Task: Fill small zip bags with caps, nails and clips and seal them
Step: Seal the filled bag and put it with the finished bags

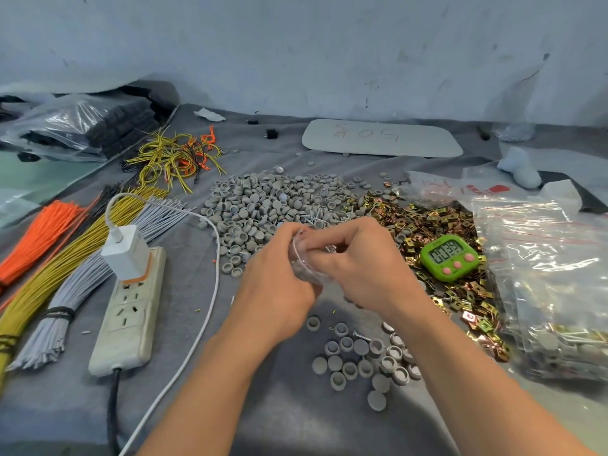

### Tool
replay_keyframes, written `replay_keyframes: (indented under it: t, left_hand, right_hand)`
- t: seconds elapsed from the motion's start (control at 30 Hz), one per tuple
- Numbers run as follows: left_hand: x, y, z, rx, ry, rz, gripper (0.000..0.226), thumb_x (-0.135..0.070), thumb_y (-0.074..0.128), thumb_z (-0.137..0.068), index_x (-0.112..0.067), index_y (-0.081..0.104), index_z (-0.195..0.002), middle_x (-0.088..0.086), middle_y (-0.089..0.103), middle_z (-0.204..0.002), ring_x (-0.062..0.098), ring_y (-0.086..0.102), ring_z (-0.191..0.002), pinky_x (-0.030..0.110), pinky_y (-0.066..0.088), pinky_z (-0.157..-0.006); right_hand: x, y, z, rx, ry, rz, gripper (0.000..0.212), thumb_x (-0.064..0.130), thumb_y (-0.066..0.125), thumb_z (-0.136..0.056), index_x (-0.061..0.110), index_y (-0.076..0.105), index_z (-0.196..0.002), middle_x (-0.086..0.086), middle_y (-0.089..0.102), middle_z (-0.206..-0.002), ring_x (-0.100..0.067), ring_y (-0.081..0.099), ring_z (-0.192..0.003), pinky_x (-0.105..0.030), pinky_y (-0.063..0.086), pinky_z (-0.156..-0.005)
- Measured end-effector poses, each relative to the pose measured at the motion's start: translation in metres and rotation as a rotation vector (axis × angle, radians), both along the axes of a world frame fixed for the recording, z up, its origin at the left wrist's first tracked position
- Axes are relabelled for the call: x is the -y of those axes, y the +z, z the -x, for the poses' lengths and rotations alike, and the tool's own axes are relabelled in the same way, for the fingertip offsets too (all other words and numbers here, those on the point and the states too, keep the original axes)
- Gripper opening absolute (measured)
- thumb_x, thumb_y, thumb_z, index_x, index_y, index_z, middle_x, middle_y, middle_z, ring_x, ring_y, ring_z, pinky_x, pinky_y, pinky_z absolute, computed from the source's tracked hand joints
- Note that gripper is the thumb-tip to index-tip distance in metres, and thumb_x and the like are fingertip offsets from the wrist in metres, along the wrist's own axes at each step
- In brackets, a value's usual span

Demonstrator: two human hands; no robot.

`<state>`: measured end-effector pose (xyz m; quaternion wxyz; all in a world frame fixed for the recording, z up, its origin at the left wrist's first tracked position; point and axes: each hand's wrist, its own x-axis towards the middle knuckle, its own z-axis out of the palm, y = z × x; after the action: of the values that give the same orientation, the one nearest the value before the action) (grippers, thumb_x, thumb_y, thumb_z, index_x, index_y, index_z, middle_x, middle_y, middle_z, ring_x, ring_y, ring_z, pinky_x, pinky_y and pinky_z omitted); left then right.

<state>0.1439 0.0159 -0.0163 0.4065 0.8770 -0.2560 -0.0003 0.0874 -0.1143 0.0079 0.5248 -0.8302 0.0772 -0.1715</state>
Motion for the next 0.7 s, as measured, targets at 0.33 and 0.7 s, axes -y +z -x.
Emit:
replay_keyframes:
  t: [0.33,0.7]
  left_hand:
    - [-0.005,0.004,-0.007,-0.038,0.333,0.229,0.045,-0.015,0.082,-0.071,-0.041,0.052,-0.092,-0.022,0.064,-0.087,-0.013,0.057,-0.078,0.012,0.035,-0.057]
    - [-0.008,0.006,-0.005,0.045,0.313,0.150,0.044,-0.021,0.080,-0.074,-0.039,0.047,-0.097,-0.023,0.060,-0.081,-0.009,0.054,-0.078,0.011,0.034,-0.060]
  right_hand:
    - [0.009,-0.022,0.002,-0.382,-0.143,0.465,0.016,0.027,0.070,-0.095,0.034,0.078,-0.106,0.009,0.078,-0.098,-0.009,0.070,-0.081,-0.029,0.061,-0.078]
    - [-0.009,-0.030,-0.011,-0.332,-0.135,0.687,0.018,0.040,0.065,-0.092,0.025,0.056,-0.094,0.002,0.062,-0.089,-0.028,0.059,-0.086,-0.036,0.039,-0.066]
